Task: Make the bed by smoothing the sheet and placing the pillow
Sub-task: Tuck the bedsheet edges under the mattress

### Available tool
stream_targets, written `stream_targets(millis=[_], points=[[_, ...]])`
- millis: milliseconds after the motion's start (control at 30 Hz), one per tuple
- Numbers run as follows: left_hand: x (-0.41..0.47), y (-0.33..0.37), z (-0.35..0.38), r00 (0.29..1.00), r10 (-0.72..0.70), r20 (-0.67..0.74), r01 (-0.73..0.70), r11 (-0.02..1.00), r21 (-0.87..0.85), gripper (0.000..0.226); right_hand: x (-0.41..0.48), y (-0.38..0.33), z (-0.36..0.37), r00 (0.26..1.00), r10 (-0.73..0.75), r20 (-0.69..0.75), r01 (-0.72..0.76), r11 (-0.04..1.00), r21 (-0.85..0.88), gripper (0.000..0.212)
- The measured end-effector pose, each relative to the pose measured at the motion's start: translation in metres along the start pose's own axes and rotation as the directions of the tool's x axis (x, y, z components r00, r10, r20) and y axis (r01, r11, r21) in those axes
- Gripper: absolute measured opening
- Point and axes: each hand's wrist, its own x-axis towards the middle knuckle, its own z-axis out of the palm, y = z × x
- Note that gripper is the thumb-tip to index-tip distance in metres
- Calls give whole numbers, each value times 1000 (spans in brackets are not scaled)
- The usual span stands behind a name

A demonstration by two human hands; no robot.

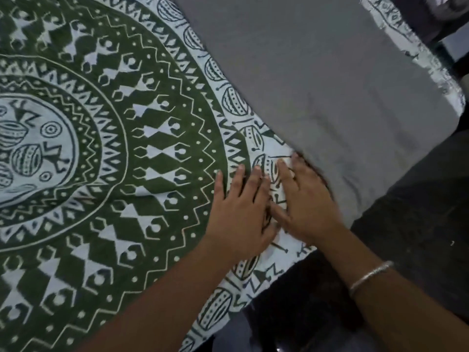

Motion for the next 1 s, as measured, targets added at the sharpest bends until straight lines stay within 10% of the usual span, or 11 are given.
stream_targets(millis=[233,600,800,933,1000], points=[[31,31,-11,986,10,-165,-28,993,-111,65,5,33,-31,944,85,-319,-83,996,18,37],[96,92,-24,982,68,-178,-87,991,-102,61,11,63,-62,952,300,-53,-297,953,57,22],[136,102,-45,973,178,-146,-176,984,24,54,4,86,-68,942,329,-67,-302,918,258,44],[154,99,-60,988,156,-1,-156,987,-48,29,4,90,-75,927,245,-285,-169,948,268,17],[158,98,-64,991,123,-54,-128,987,-98,27,6,100,-84,943,291,-164,-238,929,283,18]])
